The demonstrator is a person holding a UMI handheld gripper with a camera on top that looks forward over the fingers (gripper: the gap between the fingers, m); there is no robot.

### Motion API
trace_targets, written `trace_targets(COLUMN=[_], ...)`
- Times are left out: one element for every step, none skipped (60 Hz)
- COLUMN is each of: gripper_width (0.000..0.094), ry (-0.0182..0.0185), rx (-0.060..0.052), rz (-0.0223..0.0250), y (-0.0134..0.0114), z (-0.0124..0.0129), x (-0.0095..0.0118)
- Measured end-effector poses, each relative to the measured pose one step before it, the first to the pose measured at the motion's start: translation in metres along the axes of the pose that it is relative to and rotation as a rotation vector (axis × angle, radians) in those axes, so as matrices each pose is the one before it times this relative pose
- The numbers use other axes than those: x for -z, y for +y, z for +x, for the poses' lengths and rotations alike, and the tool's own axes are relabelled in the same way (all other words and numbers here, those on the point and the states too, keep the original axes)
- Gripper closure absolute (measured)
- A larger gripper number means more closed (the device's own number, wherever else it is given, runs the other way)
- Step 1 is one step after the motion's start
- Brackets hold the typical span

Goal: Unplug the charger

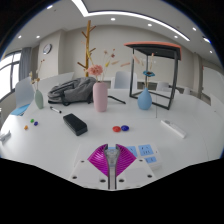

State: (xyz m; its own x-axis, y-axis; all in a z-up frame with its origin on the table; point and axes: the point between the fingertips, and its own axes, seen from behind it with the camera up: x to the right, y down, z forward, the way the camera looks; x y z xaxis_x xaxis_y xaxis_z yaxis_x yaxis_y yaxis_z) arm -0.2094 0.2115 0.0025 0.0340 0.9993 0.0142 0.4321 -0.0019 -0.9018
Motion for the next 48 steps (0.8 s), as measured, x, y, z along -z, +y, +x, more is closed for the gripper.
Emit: trace_targets(gripper_width=[0.0878, 0.0879, 0.0881, 0.0882, 0.0884, 0.0884, 0.0885, 0.0886, 0.0886, 0.0886, 0.0887, 0.0887, 0.0887, 0.0887, 0.0889, 0.0889, 0.0889, 0.0890, 0.0890, 0.0890, 0.0891, 0.0891, 0.0890, 0.0890, 0.0890, 0.0891, 0.0891, 0.0889, 0.0889, 0.0890, 0.0890, 0.0890, 0.0890, 0.0890, 0.0890, 0.0890, 0.0890, 0.0890, 0.0890, 0.0890, 0.0890, 0.0890, 0.0890, 0.0890, 0.0890, 0.0889, 0.0889, 0.0887], ry=[0.00332, 0.00255, 0.00164, -0.00175, -0.00245, -0.00427, -0.00515, -0.00673, -0.00668, -0.00632, -0.00433, -0.00286, -0.00044, -0.00037, 0.00352, -0.00090, -0.00810, -0.01005, -0.00430, 0.00004, -0.00377, -0.00967, -0.00572, 0.00328, 0.00875, 0.00626, 0.00185, 0.00026, 0.00272, 0.00763, 0.01265, 0.01521, 0.01574, 0.01447, 0.01349, 0.01832, 0.01682, 0.01297, 0.01068, 0.01230, 0.01211, 0.01120, 0.00966, 0.00820, 0.00938, 0.01049, 0.00925, 0.00340], rx=[0.0000, 0.0012, -0.0010, -0.0070, -0.0088, -0.0125, -0.0152, -0.0138, -0.0085, 0.0027, 0.0118, 0.0159, 0.0088, 0.0014, 0.0102, 0.0202, 0.0154, 0.0001, -0.0081, -0.0119, -0.0127, -0.0093, 0.0011, -0.0041, -0.0024, -0.0031, -0.0054, -0.0074, -0.0053, -0.0017, 0.0006, 0.0011, 0.0021, 0.0030, 0.0026, 0.0029, 0.0025, 0.0034, 0.0052, 0.0059, 0.0048, 0.0069, 0.0079, 0.0083, 0.0073, 0.0068, 0.0052, 0.0017], rz=[-0.00099, -0.00318, -0.00377, -0.00248, -0.00604, -0.00744, -0.00635, -0.00639, -0.00268, 0.00109, 0.00254, 0.00382, 0.03078, 0.04532, 0.05297, 0.04236, 0.03639, 0.01080, 0.00995, 0.00189, -0.00468, -0.00704, 0.00128, -0.00276, 0.00252, 0.00428, 0.00497, 0.00530, 0.00309, -0.00385, -0.00831, -0.00890, -0.00804, -0.00850, -0.00693, -0.01428, -0.01404, -0.01643, -0.01788, -0.01776, -0.01117, -0.01753, -0.01824, -0.01852, -0.01822, -0.01910, -0.01854, -0.01066], y=[0.00002, 0.00017, -0.00024, -0.00050, -0.00043, -0.00054, -0.00060, -0.00003, -0.00054, -0.00037, -0.00059, -0.00092, -0.00637, -0.01457, -0.01499, -0.01833, -0.01837, -0.01903, -0.01236, -0.00928, -0.00691, -0.00592, -0.00840, -0.00569, -0.00697, -0.00655, -0.00612, -0.00553, -0.00195, -0.00454, -0.00129, -0.00018, 0.00046, 0.00156, 0.00648, 0.00363, 0.00483, 0.00648, 0.00789, 0.00792, 0.01098, 0.00854, 0.00856, 0.00886, 0.00891, 0.00911, 0.00867, 0.01037], z=[-0.00019, 0.00002, -0.00033, -0.00003, -0.00022, -0.00012, 0.00004, 0.00016, 0.00013, -0.00020, -0.00020, -0.00018, 0.00022, 0.00012, 0.00050, -0.00066, -0.00278, -0.00305, -0.00126, -0.00011, -0.00099, -0.00085, 0.00248, 0.00435, 0.00558, 0.00563, 0.00496, 0.00511, 0.00698, 0.00701, 0.00948, 0.01055, 0.01068, 0.01075, 0.01221, 0.01131, 0.01094, 0.01003, 0.00956, 0.00987, 0.01266, 0.00872, 0.00755, 0.00739, 0.00779, 0.00727, 0.00649, 0.00504], x=[-0.00015, 0.00017, 0.00016, -0.00032, 0.00014, 0.00037, 0.00034, 0.00063, 0.00093, 0.00090, 0.00050, 0.00065, 0.00256, 0.00505, 0.00347, 0.00377, 0.00276, 0.00027, -0.00075, -0.00136, -0.00197, -0.00238, 0.00317, -0.00531, -0.00131, -0.00081, 0.00007, 0.00060, 0.00246, 0.00101, 0.00059, 0.00031, 0.00030, 0.00044, 0.00048, -0.00124, -0.00053, -0.00085, -0.00090, -0.00135, -0.00156, -0.00148, -0.00182, -0.00220, -0.00291, -0.00287, -0.00261, -0.00371])
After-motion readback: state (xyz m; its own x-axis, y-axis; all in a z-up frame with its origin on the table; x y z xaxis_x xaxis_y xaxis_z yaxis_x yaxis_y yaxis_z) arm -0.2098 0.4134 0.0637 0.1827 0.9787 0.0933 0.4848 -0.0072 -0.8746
